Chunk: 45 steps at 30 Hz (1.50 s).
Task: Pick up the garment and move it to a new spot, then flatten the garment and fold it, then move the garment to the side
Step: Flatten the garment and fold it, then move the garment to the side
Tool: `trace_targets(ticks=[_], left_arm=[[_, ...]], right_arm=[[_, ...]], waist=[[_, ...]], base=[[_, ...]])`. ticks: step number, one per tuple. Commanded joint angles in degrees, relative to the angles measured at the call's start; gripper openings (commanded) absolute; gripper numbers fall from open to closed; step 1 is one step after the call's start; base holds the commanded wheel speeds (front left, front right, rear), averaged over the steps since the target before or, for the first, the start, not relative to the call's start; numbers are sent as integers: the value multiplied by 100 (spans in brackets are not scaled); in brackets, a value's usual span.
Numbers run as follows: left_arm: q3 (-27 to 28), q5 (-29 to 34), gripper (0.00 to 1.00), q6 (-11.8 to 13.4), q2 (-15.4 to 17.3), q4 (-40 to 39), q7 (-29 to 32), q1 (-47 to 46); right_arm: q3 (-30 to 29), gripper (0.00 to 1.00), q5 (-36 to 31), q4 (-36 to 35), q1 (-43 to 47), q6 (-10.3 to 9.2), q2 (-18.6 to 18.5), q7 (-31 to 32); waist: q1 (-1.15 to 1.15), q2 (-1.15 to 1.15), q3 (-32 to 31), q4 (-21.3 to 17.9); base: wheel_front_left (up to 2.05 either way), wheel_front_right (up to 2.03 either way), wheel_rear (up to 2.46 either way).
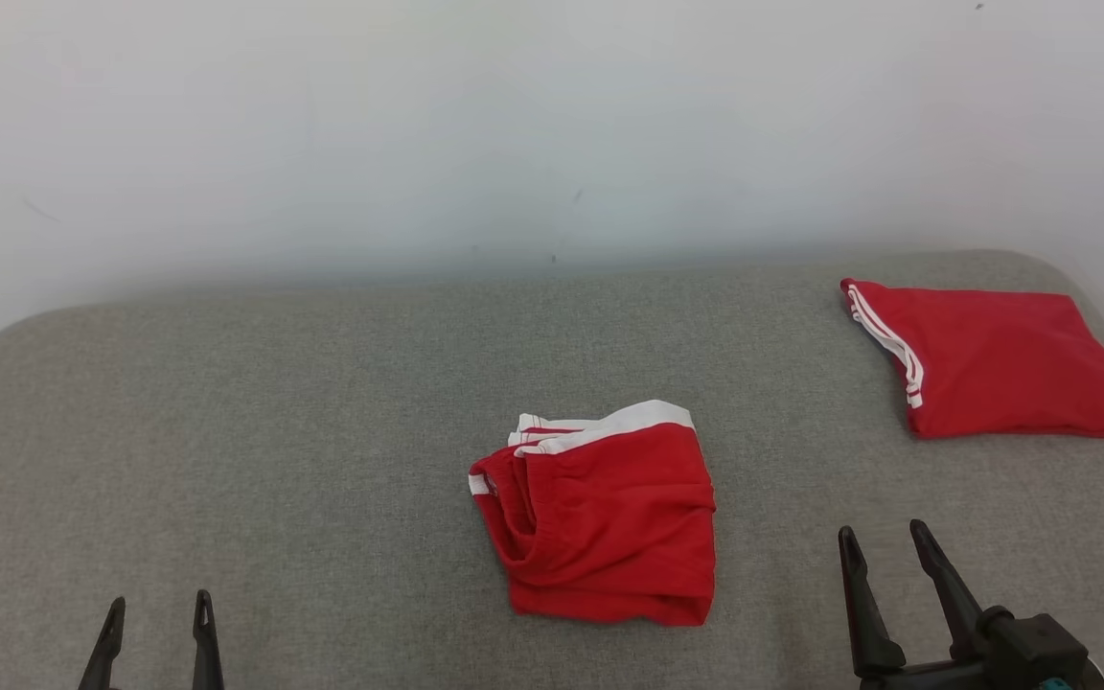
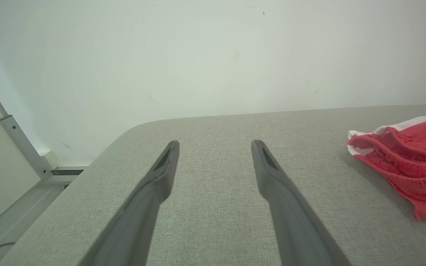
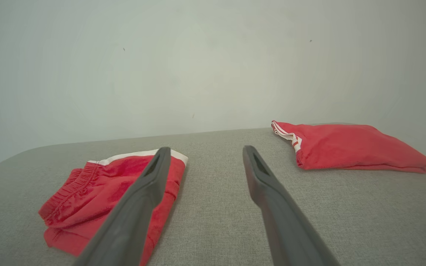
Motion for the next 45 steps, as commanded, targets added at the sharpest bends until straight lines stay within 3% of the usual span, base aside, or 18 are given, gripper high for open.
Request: trace_targets(ticks=[1, 22, 45], left_arm=[[-6, 14, 100, 15, 38, 1, 1, 25], [-78, -168, 100, 62, 169, -697, 777, 222], [-146, -309, 100, 135, 193, -806, 736, 288]], right_arm=[[12, 100, -53, 17, 41, -12, 16, -22], [-17, 100, -349, 179, -25, -13, 118, -20], [-60, 100, -408, 94, 21, -13, 113, 185]], waist=[[0, 0, -10, 11], [0, 0, -69, 106], [0, 0, -57, 149]], base=[[0, 0, 0], [0, 0, 0], [0, 0, 0]])
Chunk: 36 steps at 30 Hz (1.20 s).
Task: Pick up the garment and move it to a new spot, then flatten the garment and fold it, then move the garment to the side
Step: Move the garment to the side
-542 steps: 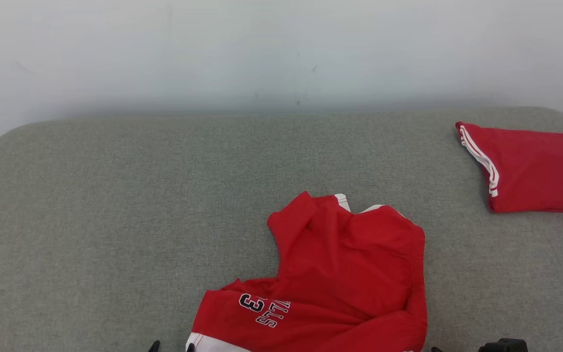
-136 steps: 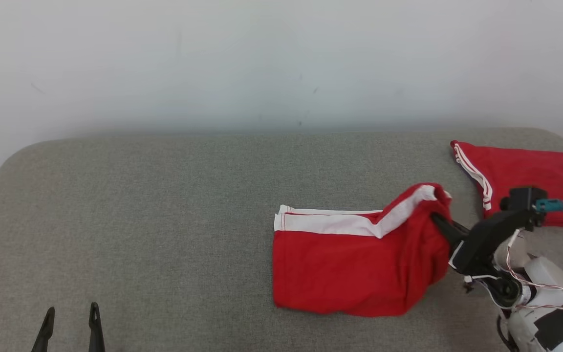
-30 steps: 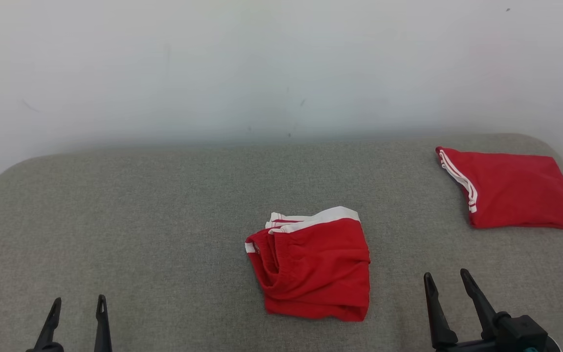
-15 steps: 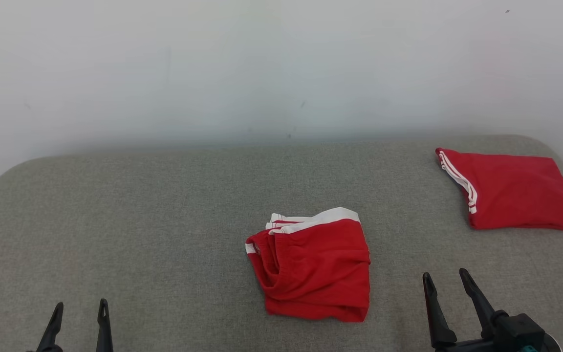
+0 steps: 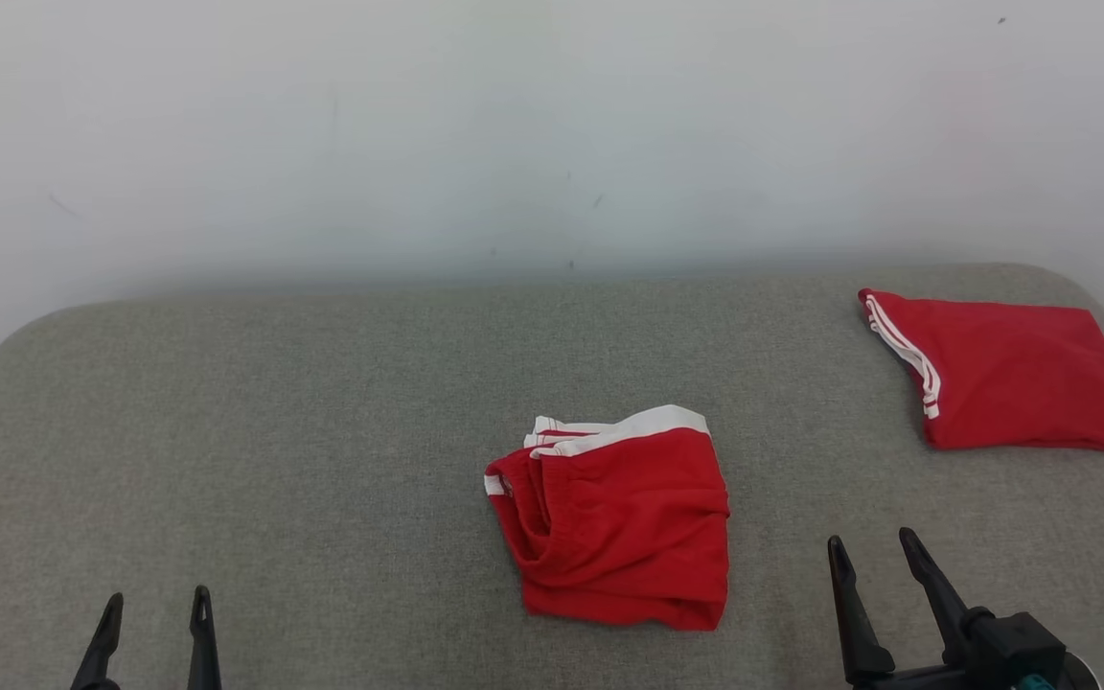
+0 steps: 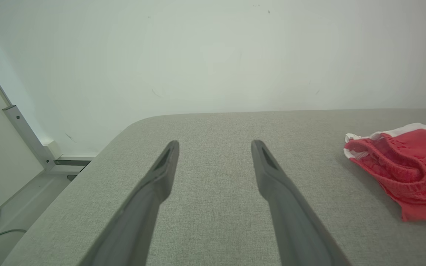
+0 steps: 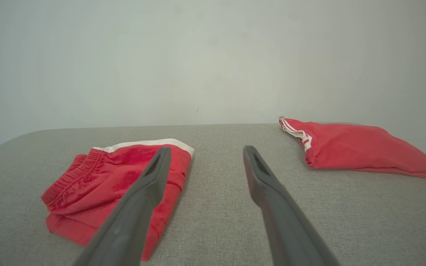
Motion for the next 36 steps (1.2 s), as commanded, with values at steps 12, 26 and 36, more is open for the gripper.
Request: trace_targets(ticks=[12, 26, 36], left_arm=[[-171, 25, 100, 51, -39, 67, -139, -195], [-513, 46, 100, -13, -188, 348, -355, -757], [-498, -11, 100, 32, -143, 478, -453, -868]], right_arm=[[374, 100, 189, 993, -1149, -13, -153, 429], [861, 100, 582, 3955, -2928, -12, -239, 522], [1345, 0, 1078, 4905, -3259, -12, -10, 288]], waist=[[0, 0, 231, 248], [0, 0, 846, 720], [0, 0, 899, 643]], base=[[0, 0, 0], [0, 0, 0], [0, 0, 0]])
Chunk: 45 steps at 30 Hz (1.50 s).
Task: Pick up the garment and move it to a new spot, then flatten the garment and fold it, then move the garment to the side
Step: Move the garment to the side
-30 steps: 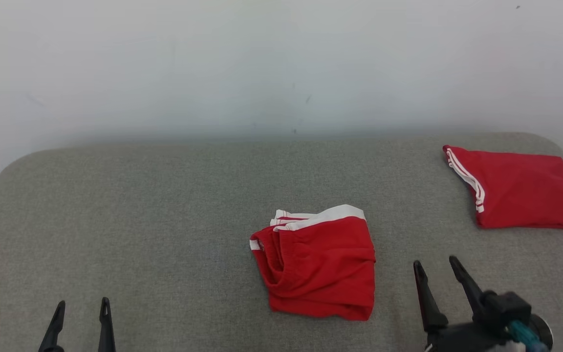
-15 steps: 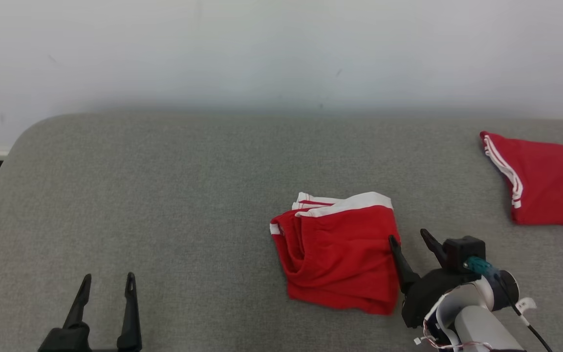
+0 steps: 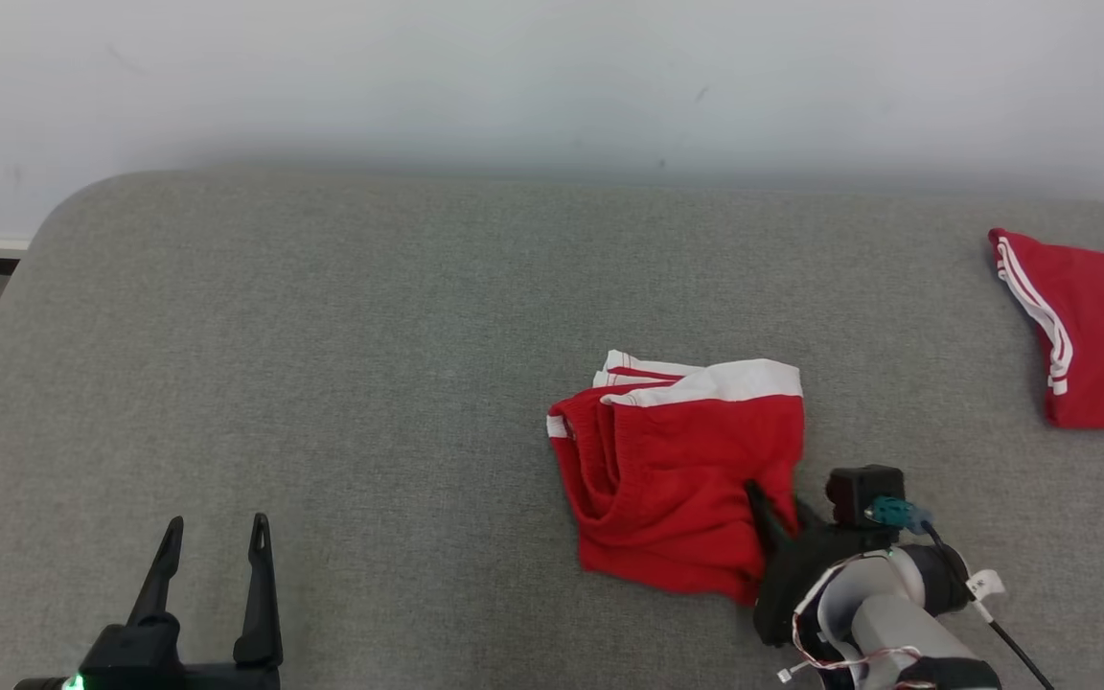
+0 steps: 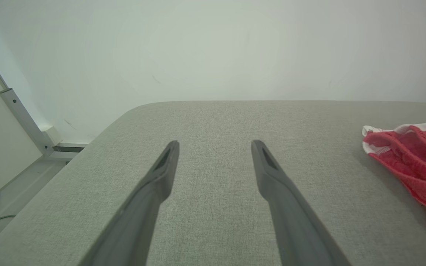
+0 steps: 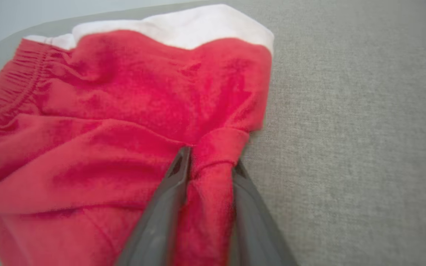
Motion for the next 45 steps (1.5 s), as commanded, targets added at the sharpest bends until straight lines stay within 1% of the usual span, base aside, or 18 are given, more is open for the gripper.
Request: trace_targets(ticks=[1, 5, 7, 9, 13, 18, 23, 24, 28, 30, 34, 35, 36, 39, 41, 45], left_arm=[[2, -18, 100, -1, 17, 11, -47, -82], [-43, -28, 100, -13, 4, 1, -80, -149], [-71, -18, 100, -13, 5, -4, -91, -180], [-96, -14, 100, -17, 1, -25, -104, -253], [-118, -29, 100, -47, 14, -10, -166, -376], [-90, -40, 100, -25, 60, -55, -216, -532], [-83, 37, 100, 1, 171, -193, -193, -708], [-53, 59, 100, 21, 229, -288, -176, -778], [-31, 104, 100, 56, 332, -505, -127, -910], [6, 130, 100, 77, 394, -617, -108, -959], [19, 191, 100, 106, 499, -845, -3, -1076], [11, 219, 100, 107, 532, -906, 17, -1108], [11, 219, 100, 107, 532, -906, 17, -1108], [26, 262, 100, 117, 632, -1103, 90, -1184], [40, 283, 100, 125, 683, -1246, 140, -1229], [3, 364, 100, 155, 759, -1532, 216, -1307]], right_arm=[[56, 0, 35, 58, -37, -12, 21, 10], [379, 0, 170, 59, -526, -13, -259, -57], [580, 0, 220, 17, -785, -13, -400, -5], [785, 0, 280, -40, -1065, -13, -615, 86], [1306, 0, 447, -226, -1537, -13, -1144, 325], [1879, 0, 828, -598, -2017, -13, -1856, 606], [2205, 0, 1287, -946, -2450, -13, -2569, 833], [2273, 0, 1430, -1052, -2616, -13, -2802, 909], [2401, 0, 1662, -1221, -2893, -13, -3284, 1049], [2458, 0, 1743, -1289, -3029, -13, -3458, 1107], [2565, 0, 1850, -1208, -3261, -13, -3810, 1240], [2596, 0, 1839, -1173, -3325, -13, -3905, 1251], [2596, 0, 1839, -1173, -3325, -13, -3905, 1251], [2669, 0, 1729, -994, -3585, -13, -4157, 1272], [2695, 0, 1606, -816, -3756, -13, -4250, 1253], [2749, 0, 1373, -458, -4081, -13, -4316, 1196]], waist=[[0, 0, 0, -36], [0, 0, 80, -128], [0, 0, 159, -173], [0, 0, 273, -211], [0, 0, 523, -317], [0, 0, 864, -577], [0, 0, 1250, -876], [0, 0, 1399, -995], [0, 0, 1669, -1192], [0, 0, 1808, -1283], [0, 0, 2107, -1384], [0, 0, 2174, -1398], [0, 0, 2174, -1398], [0, 0, 2387, -1435], [0, 0, 2510, -1447], [0, 0, 2696, -1419]], base=[[0, 0, 0], [0, 0, 0], [0, 0, 0], [0, 0, 0], [0, 0, 0], [0, 0, 0], [0, 0, 0], [0, 0, 0], [0, 0, 0], [0, 0, 0], [0, 0, 0], [0, 0, 0], [0, 0, 0], [0, 0, 0], [0, 0, 0], [0, 0, 0]])
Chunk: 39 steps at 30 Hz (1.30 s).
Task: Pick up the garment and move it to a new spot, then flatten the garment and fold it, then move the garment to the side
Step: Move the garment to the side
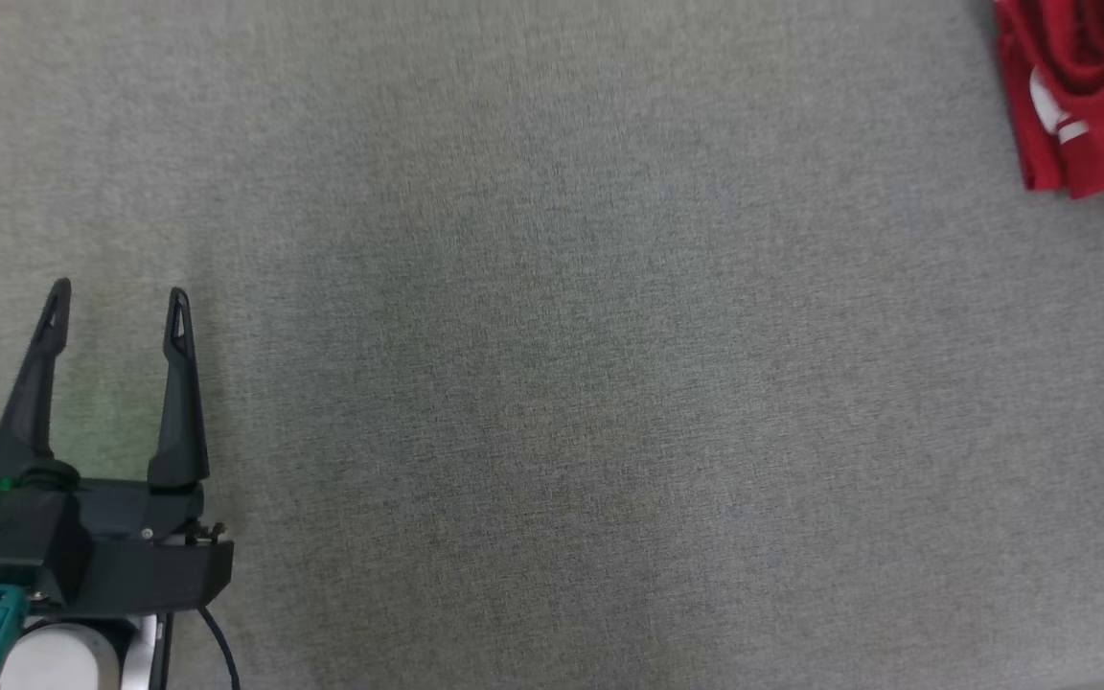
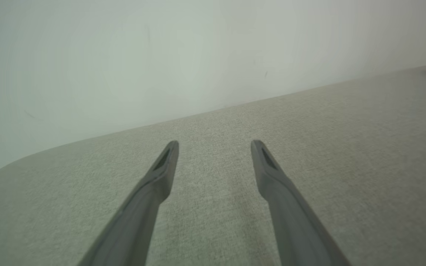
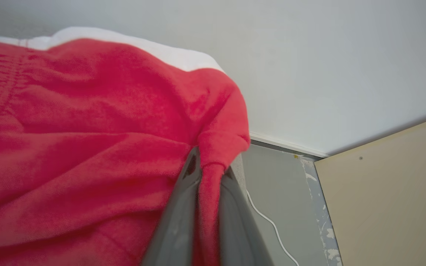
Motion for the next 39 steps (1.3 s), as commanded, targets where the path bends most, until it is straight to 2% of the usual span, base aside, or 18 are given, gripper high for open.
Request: trace_targets(ticks=[1, 5, 9, 10, 11, 14, 19, 25, 31, 34, 35, 39], left_arm=[[-1, 46, 100, 38, 48, -93, 30, -88], [-12, 106, 100, 68, 98, -326, 93, -79], [6, 127, 100, 103, 132, -469, 142, -54], [11, 128, 100, 122, 136, -486, 140, -44], [16, 129, 100, 136, 142, -501, 149, -35], [26, 122, 100, 158, 148, -500, 148, 3], [75, 21, 100, 225, 88, -327, 36, 111], [164, -146, 100, 322, 10, -23, -107, 428], [247, -270, 100, 383, -50, 219, -184, 830], [272, -336, 100, 415, -91, 333, -219, 1050], [272, -336, 100, 415, -91, 333, -219, 1050], [266, -417, 100, 421, -132, 470, -253, 1288]], right_arm=[[27, 0, -83, 85, -119, -14, -8, -15], [49, 0, -338, 466, -373, -14, -21, -101], [43, 0, -498, 841, -486, -14, 128, -186], [10, 42, -528, 903, -533, -14, 150, -279], [-24, 100, -545, 997, -574, -14, 168, -319], [-69, 100, -644, 1219, -713, -14, 139, -558], [-242, 100, -841, 1505, -933, -14, 293, -1058], [-556, 100, -669, 1399, -841, -14, 571, -1538], [-860, 100, -434, 808, -266, -14, 844, -1663], [-1229, 100, -366, 195, 242, -14, 1017, -1667], [-1229, 100, -366, 195, 242, -14, 1017, -1667], [-1793, 100, -436, -595, 1131, -14, 1188, -1670]], waist=[[-1, -1, 244, -50], [-1, -1, 354, -13], [-1, -1, 401, 11], [-1, -1, 404, 14], [-1, -1, 408, 14], [-1, -1, 381, 10], [-1, -1, 88, -7], [-1, -1, -543, 24], [-1, -1, -1243, 95], [-1, -1, -1583, 114], [-1, -1, -1583, 114], [-1, -1, -1976, 183]], base=[[0, 0, 0], [0, 0, 0], [0, 0, 0], [0, 0, 0], [0, 0, 0], [0, 0, 0], [0, 0, 0], [0, 0, 0], [0, 0, 0], [0, 0, 0], [0, 0, 0], [0, 0, 0]])
